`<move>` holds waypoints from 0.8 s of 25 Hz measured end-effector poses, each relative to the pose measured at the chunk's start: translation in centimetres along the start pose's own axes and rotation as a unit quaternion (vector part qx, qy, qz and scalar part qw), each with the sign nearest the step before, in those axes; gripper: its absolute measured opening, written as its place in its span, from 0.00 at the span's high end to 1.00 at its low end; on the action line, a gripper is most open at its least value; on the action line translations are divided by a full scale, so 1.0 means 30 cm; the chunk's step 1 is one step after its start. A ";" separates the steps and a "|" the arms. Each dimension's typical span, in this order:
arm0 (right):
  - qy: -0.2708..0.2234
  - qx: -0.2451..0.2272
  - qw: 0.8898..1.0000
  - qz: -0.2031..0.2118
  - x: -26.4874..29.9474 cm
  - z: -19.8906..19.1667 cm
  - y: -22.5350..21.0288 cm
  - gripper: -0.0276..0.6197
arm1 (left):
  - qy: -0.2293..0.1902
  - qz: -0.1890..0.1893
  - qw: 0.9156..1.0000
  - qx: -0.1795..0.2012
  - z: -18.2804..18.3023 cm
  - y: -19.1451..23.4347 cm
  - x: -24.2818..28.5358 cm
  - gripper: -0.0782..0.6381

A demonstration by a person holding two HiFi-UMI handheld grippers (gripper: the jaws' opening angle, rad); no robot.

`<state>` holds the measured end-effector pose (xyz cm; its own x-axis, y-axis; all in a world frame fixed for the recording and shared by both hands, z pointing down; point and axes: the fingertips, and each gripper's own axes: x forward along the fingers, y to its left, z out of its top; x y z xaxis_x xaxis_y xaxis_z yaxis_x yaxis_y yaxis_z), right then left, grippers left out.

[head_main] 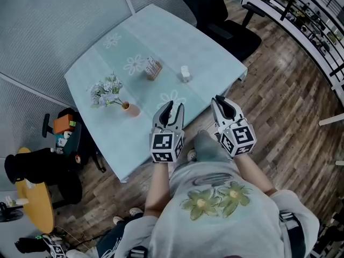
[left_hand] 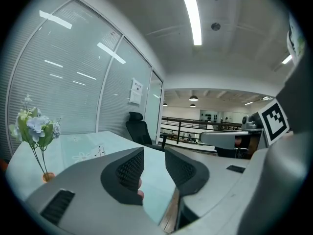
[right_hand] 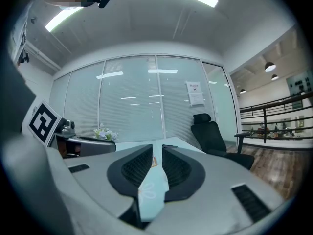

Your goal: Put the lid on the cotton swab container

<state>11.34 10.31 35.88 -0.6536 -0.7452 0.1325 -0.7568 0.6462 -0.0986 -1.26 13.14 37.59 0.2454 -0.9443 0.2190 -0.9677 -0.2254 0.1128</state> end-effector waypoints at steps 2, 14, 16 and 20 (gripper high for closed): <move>0.007 -0.006 1.000 0.008 0.018 -0.008 -0.003 0.79 | 0.000 -0.003 1.000 0.015 -0.001 0.011 0.013 0.65; 0.029 0.001 0.999 0.028 0.192 -0.026 -0.091 0.68 | 0.063 -0.053 0.994 0.078 -0.056 0.070 0.154 0.48; 0.029 0.004 0.999 0.027 0.231 -0.022 -0.116 0.68 | 0.061 -0.056 0.994 0.077 -0.043 0.097 0.185 0.48; 0.035 0.014 0.999 0.024 0.301 -0.036 -0.148 0.68 | 0.065 -0.065 0.992 0.084 -0.040 0.152 0.259 0.46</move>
<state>8.81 0.89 38.59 -0.6871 -0.6998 0.1955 -0.7256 0.6752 -0.1331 -3.69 5.06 40.97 0.3636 -0.8682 0.3376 -0.9206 -0.3902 -0.0122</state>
